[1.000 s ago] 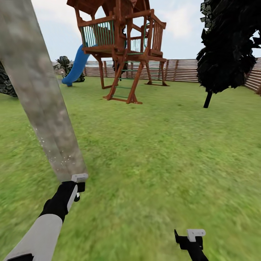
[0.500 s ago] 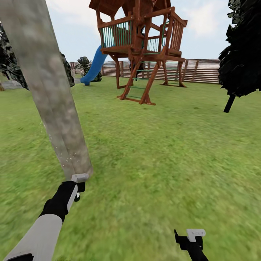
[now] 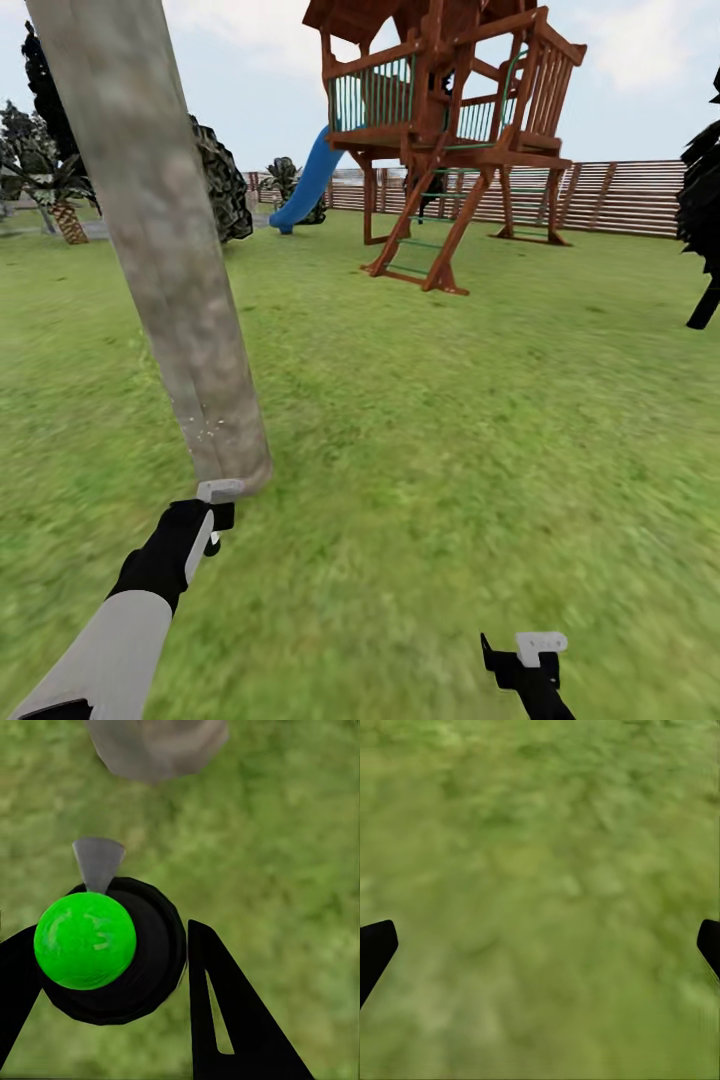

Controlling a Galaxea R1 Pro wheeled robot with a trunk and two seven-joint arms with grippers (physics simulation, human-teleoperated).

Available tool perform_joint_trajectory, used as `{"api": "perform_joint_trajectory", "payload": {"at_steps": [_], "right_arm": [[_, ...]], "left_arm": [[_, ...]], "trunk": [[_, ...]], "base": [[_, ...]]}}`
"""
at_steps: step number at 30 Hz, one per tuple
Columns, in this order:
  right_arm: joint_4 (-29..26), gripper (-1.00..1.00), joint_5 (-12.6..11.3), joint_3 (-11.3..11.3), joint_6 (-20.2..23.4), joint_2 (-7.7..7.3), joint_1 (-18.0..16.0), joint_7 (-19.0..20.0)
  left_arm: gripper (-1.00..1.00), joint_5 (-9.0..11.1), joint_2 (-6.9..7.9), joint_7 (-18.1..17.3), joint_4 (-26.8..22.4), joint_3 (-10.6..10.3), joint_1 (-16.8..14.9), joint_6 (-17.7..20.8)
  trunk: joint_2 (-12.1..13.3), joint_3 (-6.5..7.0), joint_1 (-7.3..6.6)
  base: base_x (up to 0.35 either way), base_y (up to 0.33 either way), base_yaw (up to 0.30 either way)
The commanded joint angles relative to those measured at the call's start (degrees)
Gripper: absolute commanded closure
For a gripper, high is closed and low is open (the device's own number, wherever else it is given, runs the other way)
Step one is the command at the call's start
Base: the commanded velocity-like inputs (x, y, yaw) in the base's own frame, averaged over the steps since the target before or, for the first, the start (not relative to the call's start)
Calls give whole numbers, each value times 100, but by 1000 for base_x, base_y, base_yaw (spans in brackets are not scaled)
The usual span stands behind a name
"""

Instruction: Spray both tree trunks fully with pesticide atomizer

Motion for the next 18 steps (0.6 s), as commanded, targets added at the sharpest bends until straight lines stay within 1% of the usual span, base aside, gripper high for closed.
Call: {"api": "perform_joint_trajectory", "payload": {"at_steps": [1, 11, 14, 17, 18], "right_arm": [[0, -100, 0, 0, 0, 0, 2, 0], [1, -100, 0, 0, 0, 0, 3, 0], [-1, -100, 0, 0, 0, 0, 4, 0], [-5, -100, 0, 0, 0, 0, 3, 0], [-7, -100, 0, 0, 0, -3, 1, 0]], "left_arm": [[100, -2, -1, 0, 0, 1, 0, 0], [100, -2, -1, 0, 61, -3, 0, 0], [100, 1, 0, 0, 74, -1, 0, -7], [100, 53, 2, 3, 26, 1, 0, -25], [100, 65, 3, 31, -4, -22, -54, -10]], "trunk": [[0, 0, 0], [0, 0, 0], [0, 0, 0], [0, 0, 0], [0, 0, 0]], "base": [[161, -258, 277], [161, -255, 277], [114, -99, 277], [23, -16, 277], [1, -1, 277]]}}
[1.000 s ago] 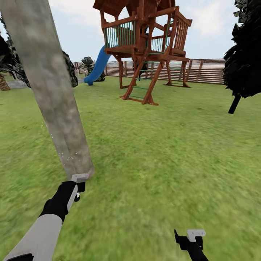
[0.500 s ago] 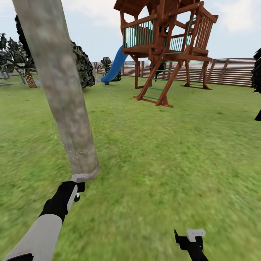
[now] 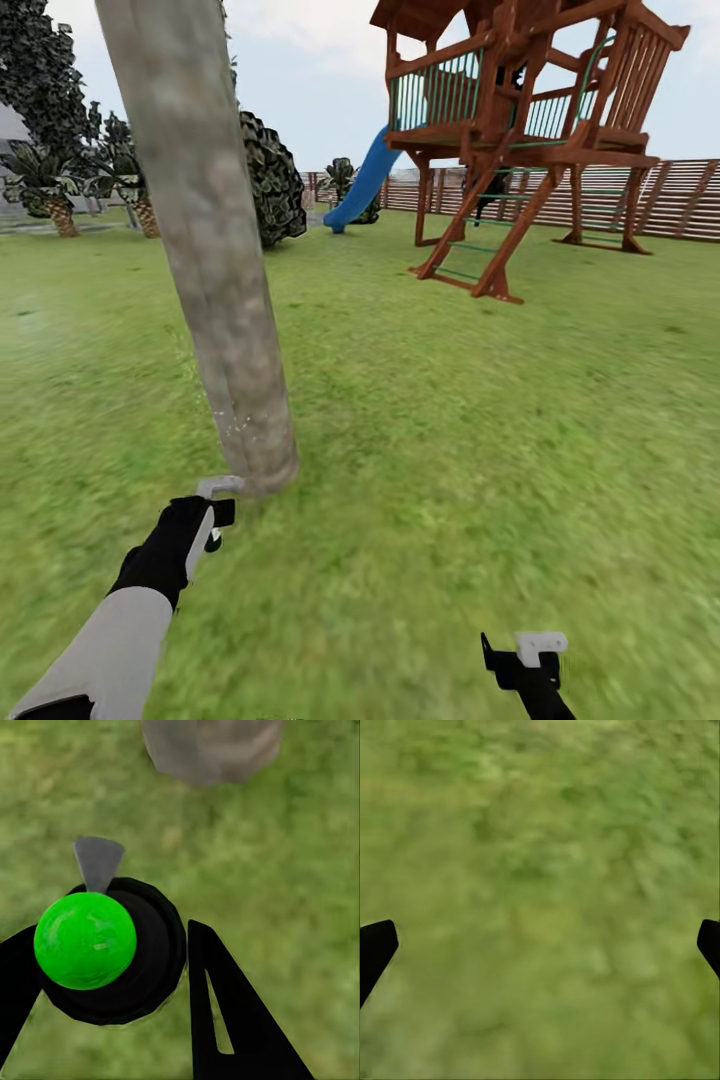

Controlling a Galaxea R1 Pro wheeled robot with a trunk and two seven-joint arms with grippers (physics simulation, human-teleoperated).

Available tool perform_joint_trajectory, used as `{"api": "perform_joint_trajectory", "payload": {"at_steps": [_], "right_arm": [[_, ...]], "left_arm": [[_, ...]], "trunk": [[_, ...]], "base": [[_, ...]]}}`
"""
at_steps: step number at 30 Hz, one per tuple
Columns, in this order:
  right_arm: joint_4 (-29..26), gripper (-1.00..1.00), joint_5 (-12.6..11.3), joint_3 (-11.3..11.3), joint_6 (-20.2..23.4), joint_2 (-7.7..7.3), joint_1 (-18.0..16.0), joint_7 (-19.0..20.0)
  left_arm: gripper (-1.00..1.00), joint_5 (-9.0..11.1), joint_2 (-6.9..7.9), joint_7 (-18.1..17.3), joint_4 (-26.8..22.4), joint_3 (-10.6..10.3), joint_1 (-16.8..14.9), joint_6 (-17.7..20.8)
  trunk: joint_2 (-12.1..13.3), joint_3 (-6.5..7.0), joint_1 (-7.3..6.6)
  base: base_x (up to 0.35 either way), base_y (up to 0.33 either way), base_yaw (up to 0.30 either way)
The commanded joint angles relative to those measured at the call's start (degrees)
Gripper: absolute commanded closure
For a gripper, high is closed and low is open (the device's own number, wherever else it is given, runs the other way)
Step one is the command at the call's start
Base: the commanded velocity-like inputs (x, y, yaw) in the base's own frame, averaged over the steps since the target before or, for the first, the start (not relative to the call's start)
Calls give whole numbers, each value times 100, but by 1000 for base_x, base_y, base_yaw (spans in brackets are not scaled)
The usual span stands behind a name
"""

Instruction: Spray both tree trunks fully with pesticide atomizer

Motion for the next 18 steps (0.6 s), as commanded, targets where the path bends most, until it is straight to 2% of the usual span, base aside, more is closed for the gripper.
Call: {"api": "perform_joint_trajectory", "payload": {"at_steps": [1, 3, 6, 13, 15, 18], "right_arm": [[0, -100, 1, 1, 0, -2, 1, 0], [0, -100, 1, 1, 0, -4, -1, 0], [-1, -100, -2, 1, 0, -5, -3, 0], [-1, -100, -8, 1, 0, -31, 0, 0], [-1, -100, -6, 1, 0, -39, 0, 0], [-1, -100, -6, 1, 0, -33, -1, 0]], "left_arm": [[100, 2, 9, -1, -8, 3, -30, 14], [100, 2, -6, -13, -16, -4, -61, 51], [100, 1, -50, -27, 24, -29, -379, 117], [100, -18, -255, -56, 56, -68, -1162, 734], [100, -23, -386, -57, 44, -151, -1357, 1057], [100, -5, -354, -57, 34, -257, -1458, 1162]], "trunk": [[0, 0, 0], [0, 0, 0], [0, 0, 0], [0, 0, 0], [0, 0, 0], [0, 0, 0]], "base": [[1, 0, 277], [0, 0, 274], [0, 0, 193], [0, 0, 18], [0, 0, 0], [0, 0, 0]]}}
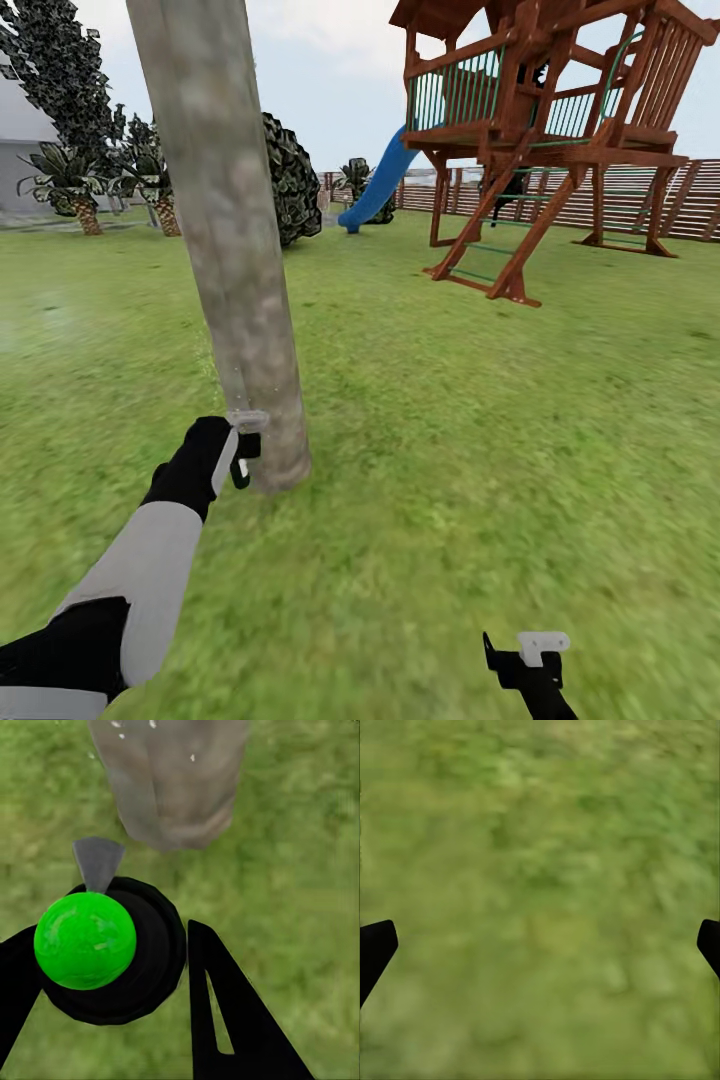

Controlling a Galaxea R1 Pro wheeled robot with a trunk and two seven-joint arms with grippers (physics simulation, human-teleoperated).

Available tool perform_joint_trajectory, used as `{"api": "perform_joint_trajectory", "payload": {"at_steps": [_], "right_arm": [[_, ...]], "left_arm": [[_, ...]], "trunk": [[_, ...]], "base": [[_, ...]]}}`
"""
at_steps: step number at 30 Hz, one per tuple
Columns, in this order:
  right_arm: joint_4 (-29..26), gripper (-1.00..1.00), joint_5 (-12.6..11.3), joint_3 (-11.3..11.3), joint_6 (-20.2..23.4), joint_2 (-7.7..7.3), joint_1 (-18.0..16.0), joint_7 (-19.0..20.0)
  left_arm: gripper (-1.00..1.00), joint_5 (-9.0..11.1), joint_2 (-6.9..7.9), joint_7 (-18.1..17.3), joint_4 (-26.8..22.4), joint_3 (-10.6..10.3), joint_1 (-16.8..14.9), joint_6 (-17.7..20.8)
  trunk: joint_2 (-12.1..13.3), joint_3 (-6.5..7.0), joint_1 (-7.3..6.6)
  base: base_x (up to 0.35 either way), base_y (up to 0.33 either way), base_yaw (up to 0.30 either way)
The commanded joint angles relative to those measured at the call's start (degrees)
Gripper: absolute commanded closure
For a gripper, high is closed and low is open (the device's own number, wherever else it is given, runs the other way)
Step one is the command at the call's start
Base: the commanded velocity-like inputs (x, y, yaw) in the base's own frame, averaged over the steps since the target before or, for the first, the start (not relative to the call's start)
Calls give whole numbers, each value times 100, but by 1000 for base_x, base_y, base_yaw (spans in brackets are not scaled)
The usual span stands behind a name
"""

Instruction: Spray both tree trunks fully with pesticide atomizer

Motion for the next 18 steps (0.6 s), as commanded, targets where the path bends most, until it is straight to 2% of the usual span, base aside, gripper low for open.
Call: {"api": "perform_joint_trajectory", "payload": {"at_steps": [1, 3, 5, 6, 9, 12, 16, 18], "right_arm": [[0, -100, -1, 0, 0, 0, -1, 0], [0, -100, -1, 0, 0, 1, 0, 0], [0, -100, -2, 0, 0, 1, 0, 0], [0, -100, 0, 0, 0, 1, 0, -2], [0, -100, 1, 0, 0, 1, -1, -5], [0, -100, 1, 0, 0, 1, 3, -3], [0, -100, 5, 0, 0, 1, -1, -6], [0, -100, 4, 0, 0, 1, 0, -6]], "left_arm": [[100, 18, 35, -4, 4, 9, -9, 8], [100, 28, 355, -144, 18, 32, -13, 16], [100, 8, 520, -383, 8, 23, -1, 16], [100, -7, 544, -442, -20, 3, 25, 13], [100, -20, 475, -504, -62, -24, 38, 9], [100, -24, 293, -499, -70, -181, -14, 52], [100, -31, 311, -496, -97, -251, -20, 198], [100, -32, 357, -500, -327, -242, -32, 378]], "trunk": [[0, 0, 0], [0, 0, 0], [0, 0, 0], [0, 0, 0], [0, 0, 0], [0, 0, 0], [0, 0, 0], [0, 0, 0]], "base": [[0, 0, 0], [0, 0, 0], [0, 0, 0], [0, 0, 0], [19, 0, 0], [219, 0, 0], [58, 0, 0], [5, 0, 0]]}}
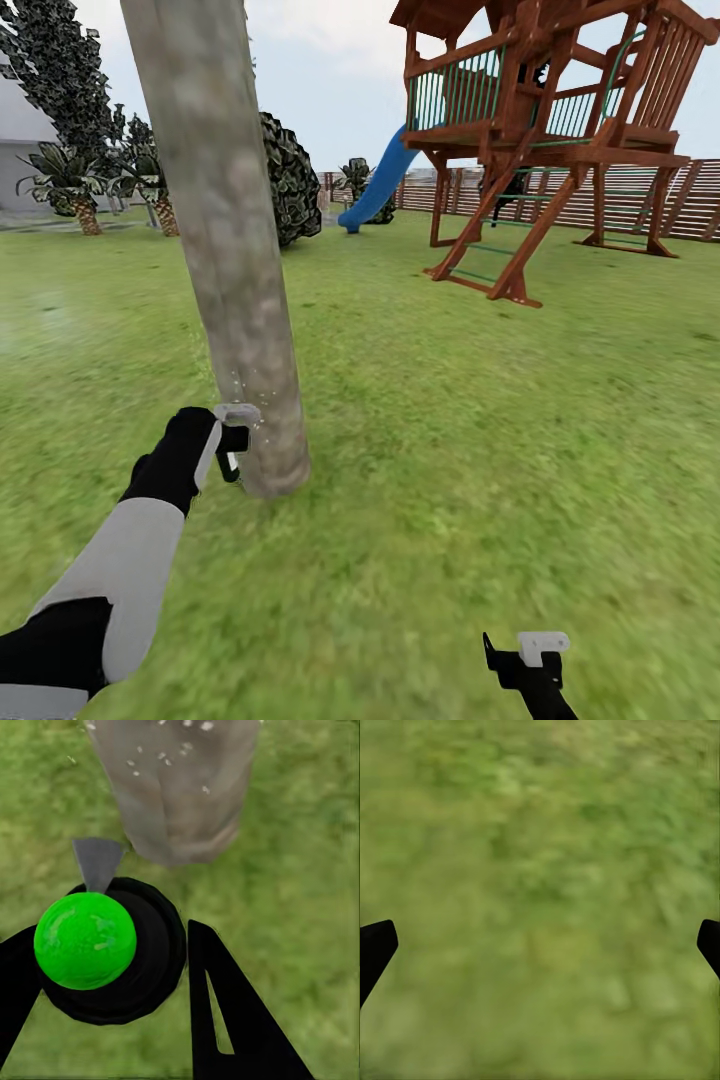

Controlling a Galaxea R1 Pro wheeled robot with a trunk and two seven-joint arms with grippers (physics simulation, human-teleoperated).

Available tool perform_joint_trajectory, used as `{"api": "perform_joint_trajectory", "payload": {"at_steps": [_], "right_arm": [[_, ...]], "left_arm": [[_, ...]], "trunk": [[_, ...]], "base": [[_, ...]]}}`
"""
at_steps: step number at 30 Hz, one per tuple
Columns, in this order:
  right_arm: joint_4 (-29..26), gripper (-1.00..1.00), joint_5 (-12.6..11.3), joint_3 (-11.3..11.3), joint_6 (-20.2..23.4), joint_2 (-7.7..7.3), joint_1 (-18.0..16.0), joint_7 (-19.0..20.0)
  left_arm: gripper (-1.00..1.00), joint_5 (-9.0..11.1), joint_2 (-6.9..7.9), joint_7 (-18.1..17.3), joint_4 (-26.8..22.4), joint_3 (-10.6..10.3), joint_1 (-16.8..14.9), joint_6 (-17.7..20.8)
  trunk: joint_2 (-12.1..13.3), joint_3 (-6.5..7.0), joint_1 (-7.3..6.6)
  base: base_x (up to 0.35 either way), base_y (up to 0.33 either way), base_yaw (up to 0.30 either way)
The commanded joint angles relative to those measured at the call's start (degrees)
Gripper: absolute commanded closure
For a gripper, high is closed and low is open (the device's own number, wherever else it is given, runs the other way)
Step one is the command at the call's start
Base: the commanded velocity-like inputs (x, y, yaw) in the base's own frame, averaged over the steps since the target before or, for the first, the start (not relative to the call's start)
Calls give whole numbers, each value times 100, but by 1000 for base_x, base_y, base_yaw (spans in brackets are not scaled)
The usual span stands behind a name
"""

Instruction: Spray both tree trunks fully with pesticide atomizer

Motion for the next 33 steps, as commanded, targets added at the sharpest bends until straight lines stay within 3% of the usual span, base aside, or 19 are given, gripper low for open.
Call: {"api": "perform_joint_trajectory", "payload": {"at_steps": [1, 3, 4, 6, 8, 10, 13, 15, 17, 19, 23, 25, 28, 33], "right_arm": [[0, -100, 2, 0, 0, 0, 0, 1], [1, -100, 2, 0, 0, 0, -1, 1], [2, -100, 2, 0, 0, 0, -1, 1], [0, -100, 2, 0, 0, 0, -3, 0], [0, -100, 1, 0, 0, 0, 2, 5], [0, -100, 0, 0, 0, 0, 0, 1], [0, -100, 0, 0, 0, 0, 1, -2], [0, -100, 2, 0, 0, 0, 0, -3], [1, -100, 1, 0, 0, 0, 1, -3], [2, -100, -1, 0, 0, 0, 0, -3], [1, -100, 2, 0, 0, 0, 2, -3], [0, -100, 3, 0, 0, 0, 1, -3], [2, -100, 3, 0, 0, 0, 0, -3], [3, -100, 3, 0, 0, 0, 3, -3]], "left_arm": [[100, 28, 66, -6, -135, 10, -11, 175], [100, 53, 217, -16, -344, 21, -35, 350], [100, 56, 203, -13, -412, 6, -38, 376], [100, 59, 65, -12, -546, -9, -46, 490], [100, 28, -208, 4, -644, -20, -81, 571], [100, 23, -274, 13, -701, -17, -198, 608], [100, -2, -198, 7, -716, -8, -236, 625], [100, 29, 91, -4, -718, 1, -247, 628], [100, 44, 251, -9, -716, -5, -229, 628], [100, 36, 236, -11, -725, -15, -188, 622], [100, 26, -61, -12, -760, -22, -240, 628], [100, 24, -106, -12, -762, -23, -242, 628], [100, 10, -35, -12, -762, -13, -235, 634], [100, 57, 396, -15, -754, 23, -241, 637]], "trunk": [[0, 0, 0], [0, 0, 0], [0, 0, 0], [0, 0, 0], [0, 0, 0], [0, 0, 0], [0, 0, 0], [0, 0, 0], [0, 0, 0], [0, 0, 0], [0, 0, 0], [0, 0, 0], [0, 0, 0], [0, 0, 0]], "base": [[2, 0, 0], [0, 0, 0], [0, 0, 0], [0, 0, 0], [0, 0, 0], [0, 0, 0], [0, 0, 0], [0, 0, 0], [0, 0, 0], [74, 0, 0], [245, 0, 0], [56, 0, 0], [5, 0, 0], [0, 0, 0]]}}
